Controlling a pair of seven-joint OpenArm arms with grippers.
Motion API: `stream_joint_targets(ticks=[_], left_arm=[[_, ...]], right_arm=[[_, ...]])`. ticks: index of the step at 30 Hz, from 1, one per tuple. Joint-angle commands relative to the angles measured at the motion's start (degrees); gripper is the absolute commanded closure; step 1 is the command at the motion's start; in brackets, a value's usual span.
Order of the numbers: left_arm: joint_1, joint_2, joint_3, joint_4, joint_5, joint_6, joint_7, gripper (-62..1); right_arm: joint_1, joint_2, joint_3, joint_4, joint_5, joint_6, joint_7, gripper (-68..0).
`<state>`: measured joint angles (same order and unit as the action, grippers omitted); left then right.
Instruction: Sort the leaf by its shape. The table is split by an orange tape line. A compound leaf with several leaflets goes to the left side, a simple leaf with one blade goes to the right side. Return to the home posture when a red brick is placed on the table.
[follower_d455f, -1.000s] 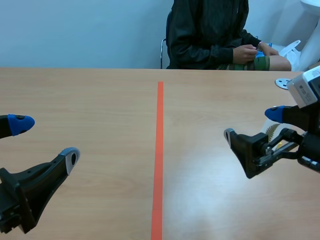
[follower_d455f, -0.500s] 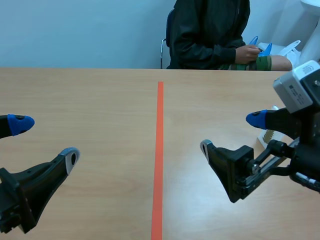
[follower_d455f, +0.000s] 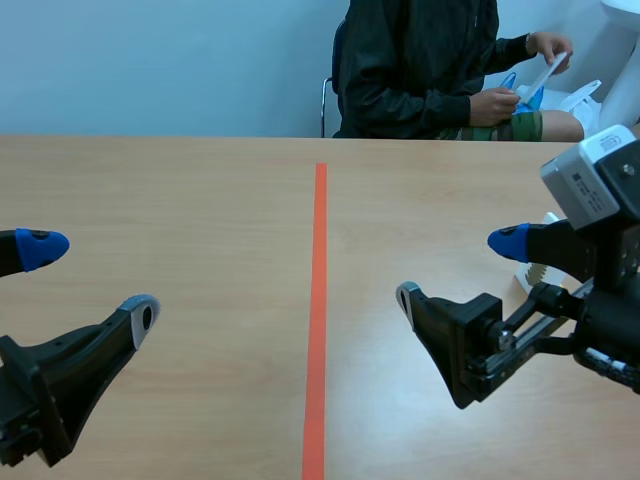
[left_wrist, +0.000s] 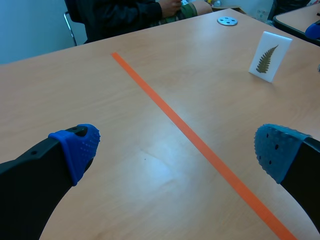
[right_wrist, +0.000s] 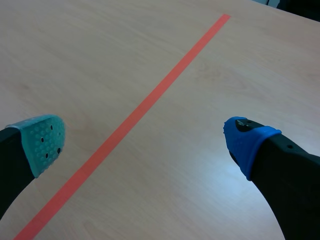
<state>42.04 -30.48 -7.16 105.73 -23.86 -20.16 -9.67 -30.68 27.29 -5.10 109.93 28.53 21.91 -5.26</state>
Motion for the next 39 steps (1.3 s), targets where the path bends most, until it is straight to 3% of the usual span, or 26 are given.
stream_joint_targets(ticks=[1,39], left_arm=[[-0.2,0.3,0.3,0.8,-0.4,-0.1,-0.8,-62.3],[-0.2,0.3,0.3,0.8,-0.4,-0.1,-0.8,-62.3]], right_arm=[[0.7,0.5,0.3,0.2,0.2,0.0,0.4,-67.9],[0.7,-0.8,0.3,0.2,0.2,0.0,0.0,-67.9]])
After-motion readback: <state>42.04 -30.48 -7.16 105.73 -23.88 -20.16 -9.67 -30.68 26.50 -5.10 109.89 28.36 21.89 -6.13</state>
